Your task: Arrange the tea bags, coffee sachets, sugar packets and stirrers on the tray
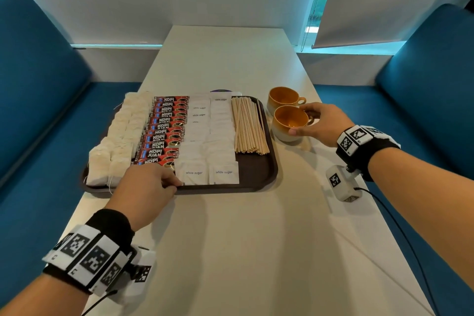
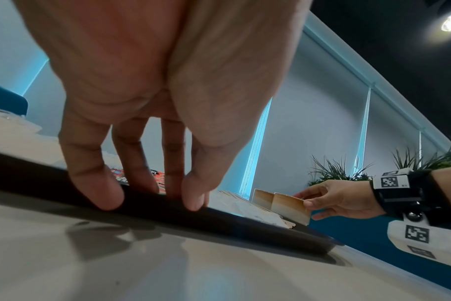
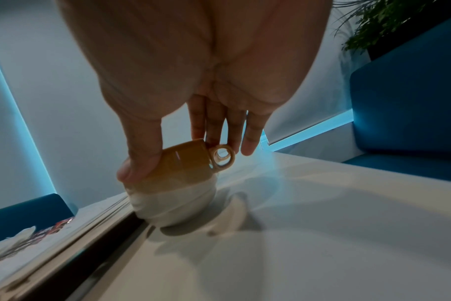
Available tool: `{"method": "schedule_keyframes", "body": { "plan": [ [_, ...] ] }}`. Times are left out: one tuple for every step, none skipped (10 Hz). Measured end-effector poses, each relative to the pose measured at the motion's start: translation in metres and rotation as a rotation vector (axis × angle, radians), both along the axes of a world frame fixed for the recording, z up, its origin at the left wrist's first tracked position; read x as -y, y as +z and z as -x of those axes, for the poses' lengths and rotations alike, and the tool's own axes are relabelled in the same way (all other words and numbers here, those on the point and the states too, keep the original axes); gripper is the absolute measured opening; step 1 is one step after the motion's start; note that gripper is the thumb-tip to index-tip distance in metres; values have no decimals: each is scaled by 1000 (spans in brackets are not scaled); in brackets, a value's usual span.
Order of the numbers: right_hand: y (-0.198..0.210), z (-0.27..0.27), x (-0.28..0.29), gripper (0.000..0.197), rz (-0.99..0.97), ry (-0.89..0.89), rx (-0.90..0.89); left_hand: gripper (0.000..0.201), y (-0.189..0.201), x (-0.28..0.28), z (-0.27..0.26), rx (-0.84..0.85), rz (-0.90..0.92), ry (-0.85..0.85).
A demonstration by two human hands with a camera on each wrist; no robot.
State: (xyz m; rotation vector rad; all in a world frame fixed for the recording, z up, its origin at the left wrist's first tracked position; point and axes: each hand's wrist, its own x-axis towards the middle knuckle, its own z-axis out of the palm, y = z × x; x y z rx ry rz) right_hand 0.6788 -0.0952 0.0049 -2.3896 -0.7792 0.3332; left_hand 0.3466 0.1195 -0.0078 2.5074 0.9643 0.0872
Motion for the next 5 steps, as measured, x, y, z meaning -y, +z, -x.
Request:
{"method": "schedule_keyframes", "body": {
  "plan": [
    [2, -2, -3, 86, 14, 1, 0, 12, 2, 2, 0, 3, 9, 3],
    [4, -1, -5, 86, 32, 2, -3, 8, 3, 5, 1, 22, 32, 9],
    [9, 6, -3, 88, 42, -6, 7, 8, 5, 6, 4, 9, 79, -15],
    [13, 17, 5, 84, 12, -50, 31, 19, 11, 4, 10, 18, 146, -29],
    [17, 37, 26, 69, 23, -88, 104, 27, 18, 5, 26, 98, 208, 17]
  ]
}}
